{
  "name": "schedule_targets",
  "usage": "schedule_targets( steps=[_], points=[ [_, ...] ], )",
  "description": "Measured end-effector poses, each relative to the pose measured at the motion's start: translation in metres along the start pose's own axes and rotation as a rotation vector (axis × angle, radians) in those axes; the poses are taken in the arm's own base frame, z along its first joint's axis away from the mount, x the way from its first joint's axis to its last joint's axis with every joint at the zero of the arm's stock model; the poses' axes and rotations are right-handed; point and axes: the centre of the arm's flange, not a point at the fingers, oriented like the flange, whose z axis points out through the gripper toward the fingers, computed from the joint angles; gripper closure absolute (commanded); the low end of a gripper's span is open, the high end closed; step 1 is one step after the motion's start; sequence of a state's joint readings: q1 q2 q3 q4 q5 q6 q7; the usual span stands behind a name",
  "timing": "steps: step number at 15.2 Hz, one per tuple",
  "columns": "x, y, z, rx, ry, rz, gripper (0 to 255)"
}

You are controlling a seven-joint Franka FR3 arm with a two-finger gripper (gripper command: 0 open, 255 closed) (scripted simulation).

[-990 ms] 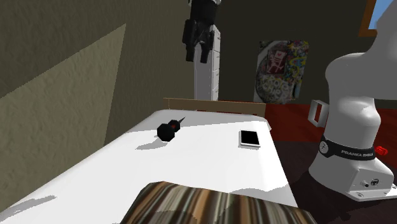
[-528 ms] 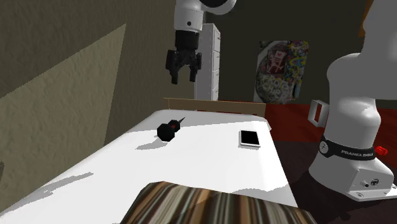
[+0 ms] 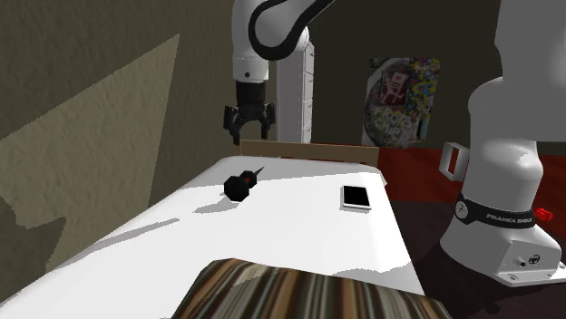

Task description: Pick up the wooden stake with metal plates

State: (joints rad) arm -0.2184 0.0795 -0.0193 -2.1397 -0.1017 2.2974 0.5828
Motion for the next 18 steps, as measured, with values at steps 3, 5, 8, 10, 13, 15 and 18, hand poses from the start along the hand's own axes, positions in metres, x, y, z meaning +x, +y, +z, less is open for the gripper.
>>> schedule_targets(
  steps=[3,5,8,10,13,15,18],
  points=[
    [0.025,-0.001,0.031,-0.026,-0.002,0.071,0],
    [0.039,0.002,0.052,-0.044,-0.005,0.118,0],
    [0.064,0.011,0.086,-0.07,-0.007,0.189,0],
    [0.072,0.013,0.102,-0.081,-0.008,0.219,0],
    [0.072,0.014,0.117,-0.085,-0.008,0.229,0],
    [0.073,0.014,0.129,-0.085,-0.008,0.23,0],
    [0.071,0.014,0.14,-0.085,-0.008,0.23,255]
  ],
)
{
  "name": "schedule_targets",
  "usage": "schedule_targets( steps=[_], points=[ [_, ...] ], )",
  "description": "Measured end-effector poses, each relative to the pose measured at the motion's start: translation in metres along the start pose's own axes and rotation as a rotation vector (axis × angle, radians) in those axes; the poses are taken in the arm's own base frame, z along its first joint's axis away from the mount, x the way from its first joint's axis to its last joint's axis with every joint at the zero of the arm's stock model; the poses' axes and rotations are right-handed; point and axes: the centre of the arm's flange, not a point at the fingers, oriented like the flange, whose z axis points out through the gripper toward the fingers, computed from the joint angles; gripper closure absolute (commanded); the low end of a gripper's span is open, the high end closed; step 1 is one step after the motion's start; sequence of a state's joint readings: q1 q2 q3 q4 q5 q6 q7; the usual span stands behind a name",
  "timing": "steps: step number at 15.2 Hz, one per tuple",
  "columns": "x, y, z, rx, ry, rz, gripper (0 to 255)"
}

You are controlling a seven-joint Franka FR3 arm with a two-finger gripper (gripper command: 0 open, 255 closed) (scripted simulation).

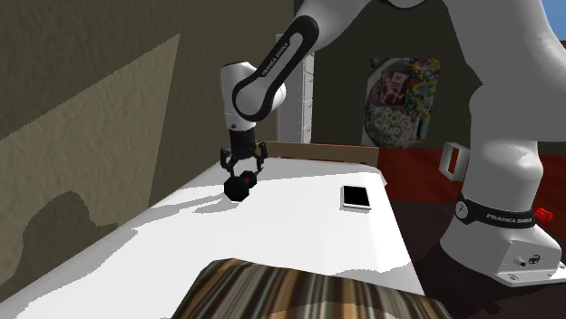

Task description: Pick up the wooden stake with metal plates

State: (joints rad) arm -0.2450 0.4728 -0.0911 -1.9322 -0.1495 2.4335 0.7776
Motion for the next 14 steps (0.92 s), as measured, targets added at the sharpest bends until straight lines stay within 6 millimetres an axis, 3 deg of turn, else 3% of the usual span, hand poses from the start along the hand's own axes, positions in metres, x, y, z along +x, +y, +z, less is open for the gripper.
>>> schedule_targets(
  steps=[10,14],
  points=[
    [0.0,0.0,0.001,0.001,0.002,0.0,255],
    [0.003,0.0,-0.013,0.0,0.001,0.0,255]
  ],
)
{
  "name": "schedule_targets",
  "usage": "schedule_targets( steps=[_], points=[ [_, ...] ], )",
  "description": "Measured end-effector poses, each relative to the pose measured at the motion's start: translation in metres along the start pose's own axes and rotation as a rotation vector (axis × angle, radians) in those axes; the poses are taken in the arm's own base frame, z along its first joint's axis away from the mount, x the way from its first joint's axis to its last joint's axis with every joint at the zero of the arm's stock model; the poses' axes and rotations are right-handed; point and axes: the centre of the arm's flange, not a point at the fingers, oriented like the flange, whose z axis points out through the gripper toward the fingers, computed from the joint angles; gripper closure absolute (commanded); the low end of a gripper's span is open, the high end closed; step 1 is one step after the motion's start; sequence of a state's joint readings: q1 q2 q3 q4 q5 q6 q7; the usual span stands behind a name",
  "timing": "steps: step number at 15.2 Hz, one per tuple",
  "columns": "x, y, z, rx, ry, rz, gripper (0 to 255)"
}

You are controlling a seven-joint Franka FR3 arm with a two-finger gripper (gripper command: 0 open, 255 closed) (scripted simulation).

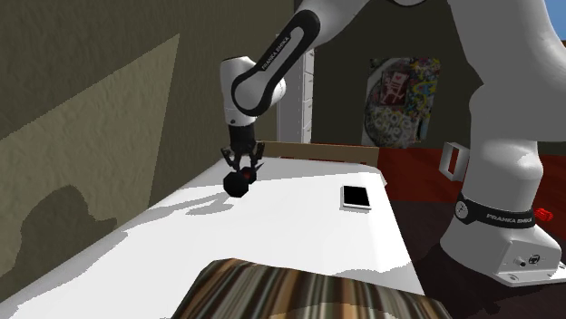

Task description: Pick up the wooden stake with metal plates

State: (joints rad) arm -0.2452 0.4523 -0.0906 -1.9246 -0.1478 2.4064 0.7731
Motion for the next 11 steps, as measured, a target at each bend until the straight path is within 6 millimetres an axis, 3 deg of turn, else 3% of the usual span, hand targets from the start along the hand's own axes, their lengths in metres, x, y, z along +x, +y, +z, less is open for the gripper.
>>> schedule_targets(
  steps=[11],
  points=[
    [0.006,0.007,-0.057,0.0,0.0,0.0,255]
  ],
)
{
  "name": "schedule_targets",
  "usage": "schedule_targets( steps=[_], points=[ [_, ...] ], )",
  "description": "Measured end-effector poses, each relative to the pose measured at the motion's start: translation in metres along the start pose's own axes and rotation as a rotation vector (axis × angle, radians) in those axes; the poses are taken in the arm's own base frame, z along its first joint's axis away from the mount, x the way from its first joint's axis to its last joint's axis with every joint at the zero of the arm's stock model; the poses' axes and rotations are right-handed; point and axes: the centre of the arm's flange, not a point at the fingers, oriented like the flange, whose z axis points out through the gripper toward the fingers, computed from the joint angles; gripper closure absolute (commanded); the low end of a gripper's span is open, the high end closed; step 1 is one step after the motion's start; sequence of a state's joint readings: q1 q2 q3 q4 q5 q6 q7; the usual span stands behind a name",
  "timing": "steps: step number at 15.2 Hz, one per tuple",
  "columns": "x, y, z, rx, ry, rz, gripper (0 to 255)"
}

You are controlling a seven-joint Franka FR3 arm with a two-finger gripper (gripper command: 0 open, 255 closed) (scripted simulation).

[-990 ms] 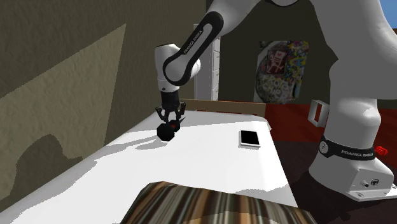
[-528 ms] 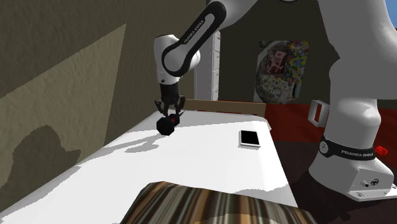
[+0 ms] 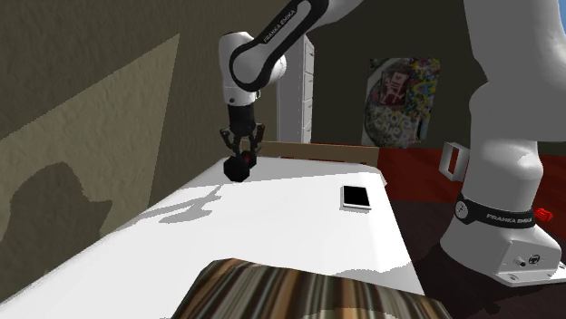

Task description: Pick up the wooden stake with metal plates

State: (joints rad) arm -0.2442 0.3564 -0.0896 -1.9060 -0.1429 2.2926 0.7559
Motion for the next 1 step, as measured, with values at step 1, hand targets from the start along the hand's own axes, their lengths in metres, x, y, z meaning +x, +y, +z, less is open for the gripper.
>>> schedule_targets(
  steps=[1],
  points=[
    [0.0004,-0.0002,-0.0033,0.0,0.0,0.0,255]
  ],
)
